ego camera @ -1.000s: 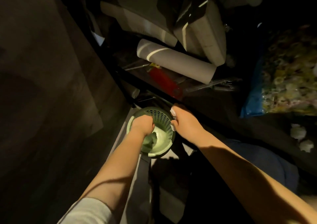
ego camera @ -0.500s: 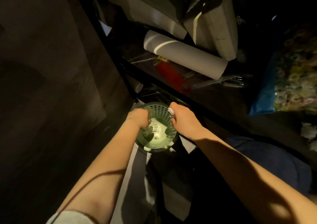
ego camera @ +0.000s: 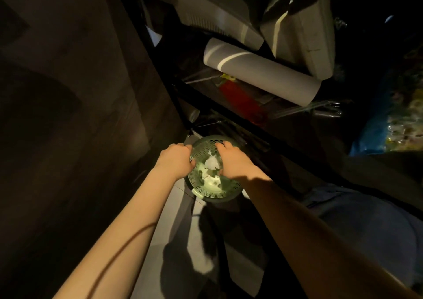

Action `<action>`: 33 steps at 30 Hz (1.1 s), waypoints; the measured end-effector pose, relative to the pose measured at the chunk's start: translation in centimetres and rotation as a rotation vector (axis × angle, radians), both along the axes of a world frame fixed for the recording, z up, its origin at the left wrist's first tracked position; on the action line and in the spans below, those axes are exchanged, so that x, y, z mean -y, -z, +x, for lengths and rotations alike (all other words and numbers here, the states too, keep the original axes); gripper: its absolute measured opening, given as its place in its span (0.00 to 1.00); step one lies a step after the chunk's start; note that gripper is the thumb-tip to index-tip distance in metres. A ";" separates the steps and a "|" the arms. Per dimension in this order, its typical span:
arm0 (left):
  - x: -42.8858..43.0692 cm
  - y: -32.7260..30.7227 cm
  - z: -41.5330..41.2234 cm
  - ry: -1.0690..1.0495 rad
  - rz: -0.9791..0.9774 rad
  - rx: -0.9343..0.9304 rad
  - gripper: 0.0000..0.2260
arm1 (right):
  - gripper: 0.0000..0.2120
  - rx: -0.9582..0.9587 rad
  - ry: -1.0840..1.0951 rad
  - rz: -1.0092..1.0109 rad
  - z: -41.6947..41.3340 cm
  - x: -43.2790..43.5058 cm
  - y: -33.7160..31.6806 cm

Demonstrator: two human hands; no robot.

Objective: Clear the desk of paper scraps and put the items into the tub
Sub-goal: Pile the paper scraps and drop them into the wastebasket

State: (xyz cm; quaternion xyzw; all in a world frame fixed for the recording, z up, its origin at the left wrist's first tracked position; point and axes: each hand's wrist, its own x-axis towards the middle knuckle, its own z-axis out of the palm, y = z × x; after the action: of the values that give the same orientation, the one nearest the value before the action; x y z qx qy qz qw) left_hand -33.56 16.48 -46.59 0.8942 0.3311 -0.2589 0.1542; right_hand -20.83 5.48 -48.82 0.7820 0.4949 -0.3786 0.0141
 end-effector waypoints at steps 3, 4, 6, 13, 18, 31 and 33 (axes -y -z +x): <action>0.3 -0.4 0.0 -0.001 -0.002 -0.024 0.18 | 0.40 0.007 0.001 0.000 0.2 0.3 -0.3; 0.4 -0.5 0.0 -0.003 -0.002 -0.029 0.18 | 0.38 0.004 0.009 0.007 0.3 0.4 -0.5; 0.6 -1.1 0.0 -0.001 0.006 -0.034 0.18 | 0.36 -0.003 0.026 0.026 0.4 0.5 -1.1; 1.8 -4.4 -0.1 -0.003 0.032 -0.020 0.18 | 0.34 -0.006 0.035 0.080 0.9 2.0 -4.9; 3.2 -8.1 -0.6 0.018 0.060 0.017 0.20 | 0.32 -0.031 0.072 0.157 0.8 4.6 -8.9; 8.6 -20.5 -0.2 0.135 0.273 0.367 0.19 | 0.27 0.097 0.182 0.460 1.0 12.7 -22.5; 9.4 -22.6 0.3 0.154 0.307 0.433 0.19 | 0.26 0.124 0.197 0.500 1.4 14.0 -24.7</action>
State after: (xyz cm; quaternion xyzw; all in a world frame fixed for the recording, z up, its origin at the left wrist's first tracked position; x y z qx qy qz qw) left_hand -33.21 7.05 -24.02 0.9641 0.2569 -0.0193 0.0638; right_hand -19.48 -8.56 -24.13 0.8272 0.4929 -0.1957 -0.1857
